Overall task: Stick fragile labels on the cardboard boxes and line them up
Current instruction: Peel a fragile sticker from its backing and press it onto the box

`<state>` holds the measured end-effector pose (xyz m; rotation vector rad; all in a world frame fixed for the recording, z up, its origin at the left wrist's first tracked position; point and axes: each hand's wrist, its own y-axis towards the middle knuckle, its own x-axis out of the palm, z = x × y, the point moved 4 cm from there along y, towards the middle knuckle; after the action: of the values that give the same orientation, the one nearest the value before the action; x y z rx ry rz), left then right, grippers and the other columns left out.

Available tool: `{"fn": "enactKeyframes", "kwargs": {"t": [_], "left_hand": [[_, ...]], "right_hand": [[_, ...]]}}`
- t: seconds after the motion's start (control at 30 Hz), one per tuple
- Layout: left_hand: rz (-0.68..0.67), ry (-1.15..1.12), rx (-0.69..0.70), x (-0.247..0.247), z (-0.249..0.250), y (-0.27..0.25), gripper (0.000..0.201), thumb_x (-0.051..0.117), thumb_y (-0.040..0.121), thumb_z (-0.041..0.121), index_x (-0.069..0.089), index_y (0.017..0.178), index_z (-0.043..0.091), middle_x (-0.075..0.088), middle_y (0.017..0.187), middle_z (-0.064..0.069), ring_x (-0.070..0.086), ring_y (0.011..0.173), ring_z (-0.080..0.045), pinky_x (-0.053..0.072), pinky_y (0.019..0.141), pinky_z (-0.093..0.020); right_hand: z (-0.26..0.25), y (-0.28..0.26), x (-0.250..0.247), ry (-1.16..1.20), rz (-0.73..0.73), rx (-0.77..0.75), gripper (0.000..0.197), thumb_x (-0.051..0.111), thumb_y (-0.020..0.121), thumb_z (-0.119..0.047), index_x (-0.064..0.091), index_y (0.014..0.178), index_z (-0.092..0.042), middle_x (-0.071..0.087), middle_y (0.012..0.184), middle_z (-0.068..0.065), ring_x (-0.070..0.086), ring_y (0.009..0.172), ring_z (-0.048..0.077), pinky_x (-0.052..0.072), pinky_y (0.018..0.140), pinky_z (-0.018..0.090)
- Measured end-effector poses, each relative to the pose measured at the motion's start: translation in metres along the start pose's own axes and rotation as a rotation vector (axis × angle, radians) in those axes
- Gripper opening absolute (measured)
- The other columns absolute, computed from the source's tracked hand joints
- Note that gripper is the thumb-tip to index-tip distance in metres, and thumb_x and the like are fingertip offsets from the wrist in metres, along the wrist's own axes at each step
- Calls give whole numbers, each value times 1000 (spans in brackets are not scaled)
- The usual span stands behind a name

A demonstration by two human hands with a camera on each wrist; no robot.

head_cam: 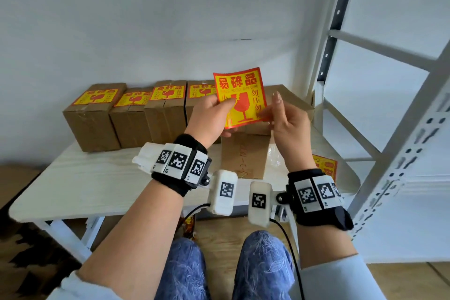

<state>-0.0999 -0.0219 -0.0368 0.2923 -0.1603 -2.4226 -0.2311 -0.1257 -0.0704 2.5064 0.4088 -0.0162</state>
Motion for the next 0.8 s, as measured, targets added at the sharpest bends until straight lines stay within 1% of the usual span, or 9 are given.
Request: {"fn": "enactKeyframes", "kwargs": {"t": [0.03,0.1,0.2,0.3,0.4,0.47,0.6,0.7,0.8], "left_hand": [[-17,0,-12,1,-1,1,11,58,97,25,64,88,25,71,85,-2,65,52,-16,51,45,-26],[-50,26,-27,3,-4,1,9,59,97,26,64,90,23,70,84,-1,61,47,-14,48,42,-23],[-58,87,-20,7,-7,4,8,62,95,25,66,89,23,70,84,-1,59,49,-14,48,44,-23],[-67,139,4,7,-10,11,12,66,92,21,68,102,13,72,89,-6,64,56,-15,55,51,-23],[-40,98,-5,2,-12,21,24,66,92,10,60,115,9,70,100,-4,66,57,-14,57,53,-22],[9,34,-7,-3,-13,27,31,67,90,4,52,118,9,69,97,-3,67,55,-12,58,55,-23],[99,38,23,-9,-19,39,28,68,89,2,52,111,7,69,95,-8,70,55,-11,58,55,-22],[125,132,55,-10,-25,45,21,70,88,3,56,103,8,69,92,-8,70,54,-10,56,51,-19],[138,227,89,-11,-30,49,15,70,89,10,56,95,13,69,87,-5,70,52,-11,54,48,-20]], "right_hand": [[4,1,-3,8,24,25,37,54,95,-48,67,79,-17,70,75,2,68,74,24,56,69,50],[7,2,-8,25,44,39,12,66,91,-31,63,84,-22,69,77,6,68,77,31,56,68,56],[5,3,-12,35,58,24,21,69,90,-16,55,90,-32,66,72,6,67,74,32,56,65,56],[4,5,-11,44,59,-15,24,68,91,-14,52,92,-33,66,72,10,67,71,33,56,63,55],[5,11,-10,14,104,-44,25,67,92,-13,52,91,-34,67,73,10,67,68,30,56,61,53],[7,16,-9,-7,124,-42,25,67,92,-13,53,90,-34,68,74,8,67,67,27,58,62,49],[10,24,-3,-74,134,-41,24,65,93,-12,55,91,-34,66,72,5,66,67,22,57,60,38],[15,28,6,-187,86,-47,12,62,94,-13,64,99,-24,62,69,-8,62,66,11,50,58,27],[20,29,11,-312,57,-51,15,61,94,-14,70,102,-21,65,75,-8,61,70,12,49,62,29]]}}
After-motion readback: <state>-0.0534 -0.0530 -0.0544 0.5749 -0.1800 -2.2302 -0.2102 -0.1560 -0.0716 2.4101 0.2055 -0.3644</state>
